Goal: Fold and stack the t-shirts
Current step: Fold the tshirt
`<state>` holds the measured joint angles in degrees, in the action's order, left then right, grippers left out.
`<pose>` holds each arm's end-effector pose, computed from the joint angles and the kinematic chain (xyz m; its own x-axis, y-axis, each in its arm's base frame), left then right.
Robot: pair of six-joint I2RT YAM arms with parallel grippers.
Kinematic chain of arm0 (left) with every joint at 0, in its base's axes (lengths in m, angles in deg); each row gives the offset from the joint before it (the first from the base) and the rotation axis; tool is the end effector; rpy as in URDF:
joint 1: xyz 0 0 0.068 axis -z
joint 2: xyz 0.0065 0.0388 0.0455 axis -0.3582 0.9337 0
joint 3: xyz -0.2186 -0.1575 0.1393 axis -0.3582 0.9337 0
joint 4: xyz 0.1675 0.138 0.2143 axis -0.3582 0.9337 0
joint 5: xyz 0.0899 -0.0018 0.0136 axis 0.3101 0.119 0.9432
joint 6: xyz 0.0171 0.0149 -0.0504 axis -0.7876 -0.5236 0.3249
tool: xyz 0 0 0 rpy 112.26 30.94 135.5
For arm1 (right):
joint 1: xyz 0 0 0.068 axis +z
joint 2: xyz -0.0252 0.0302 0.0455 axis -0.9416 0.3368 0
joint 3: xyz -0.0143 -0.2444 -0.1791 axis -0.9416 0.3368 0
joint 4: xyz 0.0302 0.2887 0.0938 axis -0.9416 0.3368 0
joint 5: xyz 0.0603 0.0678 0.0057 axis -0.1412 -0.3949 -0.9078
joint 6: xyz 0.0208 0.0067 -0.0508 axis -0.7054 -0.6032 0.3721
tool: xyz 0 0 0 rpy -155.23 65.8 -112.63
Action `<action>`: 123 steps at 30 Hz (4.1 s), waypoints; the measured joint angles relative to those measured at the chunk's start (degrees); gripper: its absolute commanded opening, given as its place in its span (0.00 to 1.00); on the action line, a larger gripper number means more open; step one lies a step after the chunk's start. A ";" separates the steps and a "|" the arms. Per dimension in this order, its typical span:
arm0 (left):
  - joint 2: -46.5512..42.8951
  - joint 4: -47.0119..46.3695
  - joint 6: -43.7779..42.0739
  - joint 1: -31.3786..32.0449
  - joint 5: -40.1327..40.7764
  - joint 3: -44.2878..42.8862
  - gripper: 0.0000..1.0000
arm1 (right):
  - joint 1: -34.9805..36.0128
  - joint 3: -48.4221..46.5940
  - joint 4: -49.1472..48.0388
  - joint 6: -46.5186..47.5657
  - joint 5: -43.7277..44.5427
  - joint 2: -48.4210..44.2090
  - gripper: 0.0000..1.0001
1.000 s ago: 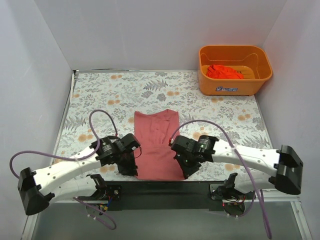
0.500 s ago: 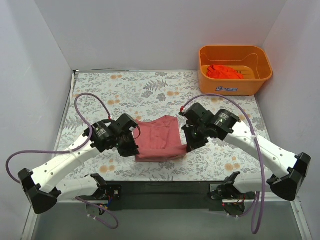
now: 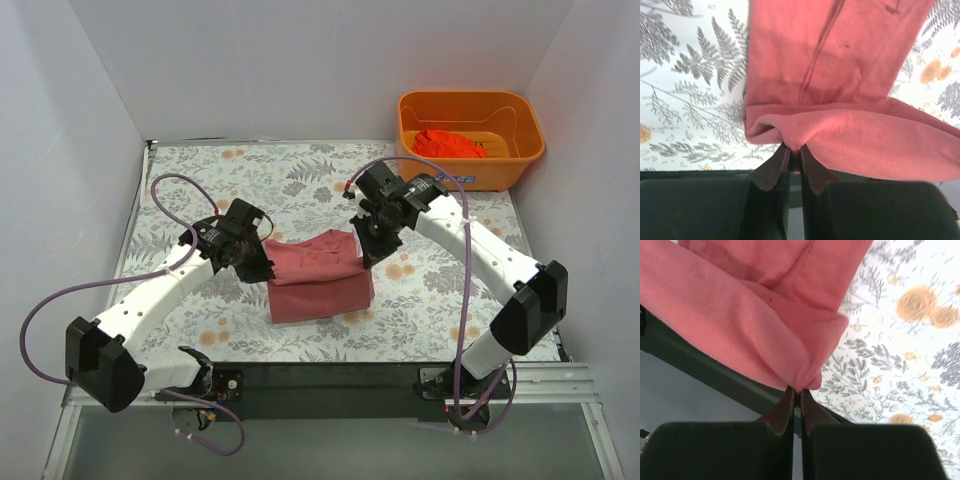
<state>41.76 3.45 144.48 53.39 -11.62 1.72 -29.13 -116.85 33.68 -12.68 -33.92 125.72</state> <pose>0.2198 -0.1391 0.3025 -0.5125 -0.8586 0.0061 -0.7876 0.4673 -0.4016 0.2589 0.2321 0.3552 -0.8404 -0.4151 -0.3484 -0.4980 0.8451 0.1943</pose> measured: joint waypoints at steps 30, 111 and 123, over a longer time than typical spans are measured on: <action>28.81 -26.56 -12.17 -15.04 -5.29 -0.72 0.40 | -12.79 -3.02 -23.37 6.45 -5.92 29.46 0.41; -14.93 -27.50 -7.69 -12.31 0.44 20.44 0.65 | -1.57 43.23 -107.58 -38.23 -39.45 5.95 0.51; -20.55 -30.88 -15.85 -12.33 14.10 22.97 0.68 | 3.34 40.37 -123.36 -49.99 -35.91 30.95 0.50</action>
<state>21.21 -27.43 128.63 41.06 2.48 24.69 -25.78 -76.48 -89.68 -62.67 -69.83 156.67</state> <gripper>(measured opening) 0.680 0.496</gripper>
